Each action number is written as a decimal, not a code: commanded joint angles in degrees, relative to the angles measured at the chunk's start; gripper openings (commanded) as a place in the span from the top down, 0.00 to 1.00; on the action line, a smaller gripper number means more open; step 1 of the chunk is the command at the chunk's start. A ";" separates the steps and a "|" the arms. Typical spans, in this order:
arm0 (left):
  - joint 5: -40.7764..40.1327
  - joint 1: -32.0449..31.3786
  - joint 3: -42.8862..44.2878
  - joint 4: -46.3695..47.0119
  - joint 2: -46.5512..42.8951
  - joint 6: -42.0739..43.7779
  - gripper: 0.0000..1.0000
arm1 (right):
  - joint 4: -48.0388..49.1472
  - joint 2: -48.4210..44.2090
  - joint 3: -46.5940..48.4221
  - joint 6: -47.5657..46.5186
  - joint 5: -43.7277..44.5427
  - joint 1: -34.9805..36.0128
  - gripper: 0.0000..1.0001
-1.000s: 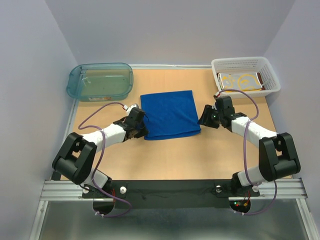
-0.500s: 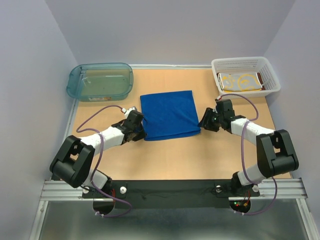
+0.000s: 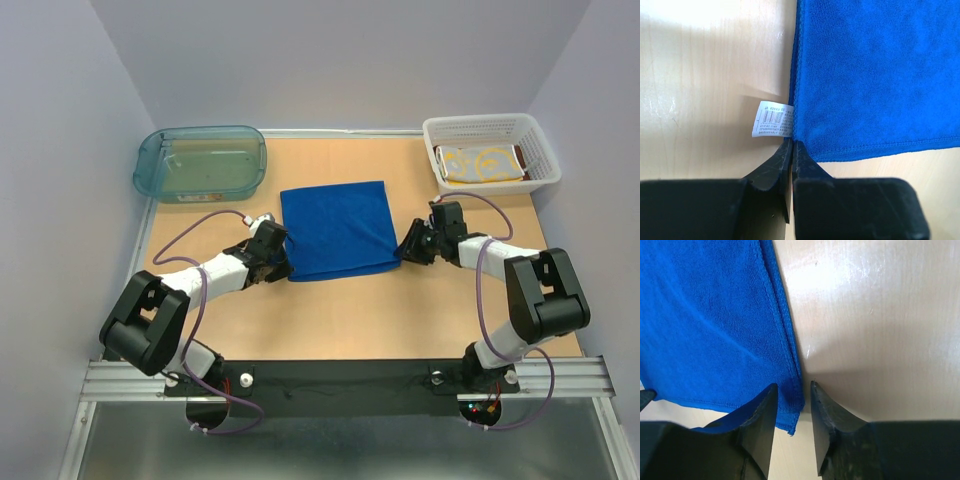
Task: Fold and stack the towels
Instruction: Fold the towel
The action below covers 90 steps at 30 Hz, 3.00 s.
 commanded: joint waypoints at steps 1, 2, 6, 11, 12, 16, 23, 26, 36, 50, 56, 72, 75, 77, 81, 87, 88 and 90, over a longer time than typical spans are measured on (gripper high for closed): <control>-1.09 -0.23 -0.16 -0.76 -1.78 0.81 0.90 | 1.91 0.38 -1.24 0.76 -0.76 -0.52 0.64; -1.09 -0.23 -0.16 -0.67 -1.69 0.90 0.90 | 1.82 0.29 -1.24 0.76 -0.85 -0.52 0.65; -1.09 -0.31 0.10 -0.76 -1.87 0.99 0.90 | 1.73 -1.47 -0.89 0.85 -1.02 -0.52 0.73; -1.35 -0.23 0.28 -0.93 -1.87 1.25 0.90 | 1.64 -2.70 -0.63 0.58 -1.29 -0.61 0.80; -1.44 -0.23 0.28 -1.02 -1.87 1.34 0.90 | 1.64 -3.05 -0.54 0.41 -1.29 -0.61 0.83; -1.53 -0.23 0.63 -1.11 -1.78 1.51 0.90 | 1.47 -3.84 -0.37 0.14 -1.29 -0.61 0.86; -1.44 -0.23 0.98 -1.37 -1.34 1.95 0.90 | 0.33 -4.64 0.60 -0.82 -1.73 -0.61 0.83; -1.44 -0.23 1.16 -1.37 -1.25 2.04 0.90 | 0.06 -4.37 1.21 -1.17 -2.34 -0.61 0.79; -1.18 -0.23 1.33 -1.55 -0.99 2.31 0.90 | -0.38 -2.27 2.54 -1.88 -4.28 -0.61 0.76; -2.14 0.04 3.70 -2.78 -1.08 3.53 1.00 | -0.99 -2.08 5.43 -2.40 -2.96 -0.61 1.00; -3.46 2.32 11.43 -8.66 -2.65 5.91 1.00 | -6.44 -6.74 11.49 -3.63 0.03 -0.70 0.99; 7.88 2.15 -1.30 -2.96 -1.00 4.32 1.00 | -7.07 -12.55 -4.57 0.32 -2.08 -0.61 0.99; 7.26 2.15 -1.57 -2.34 -0.11 4.41 1.00 | -5.83 -10.36 -6.16 0.41 -1.91 -0.61 0.99; 7.00 2.15 -1.13 -2.60 0.07 4.59 1.00 | -5.30 -9.56 -6.43 0.41 -1.64 -0.61 0.99; 5.07 2.15 -1.13 -3.74 -0.37 4.85 1.00 | -4.51 -8.16 -7.31 0.23 -0.85 -0.61 0.99; 4.97 2.15 -1.04 -4.18 -1.34 4.68 0.97 | -4.42 -8.76 -8.45 -0.38 0.82 -0.61 0.83; 4.98 2.15 -0.87 -4.45 -2.38 4.68 0.87 | -4.51 -9.81 -8.36 -1.17 0.91 -0.61 0.72; 4.80 2.15 -0.34 -5.93 -4.84 4.59 0.67 | -5.90 -13.49 -7.49 -2.40 1.87 -0.61 0.61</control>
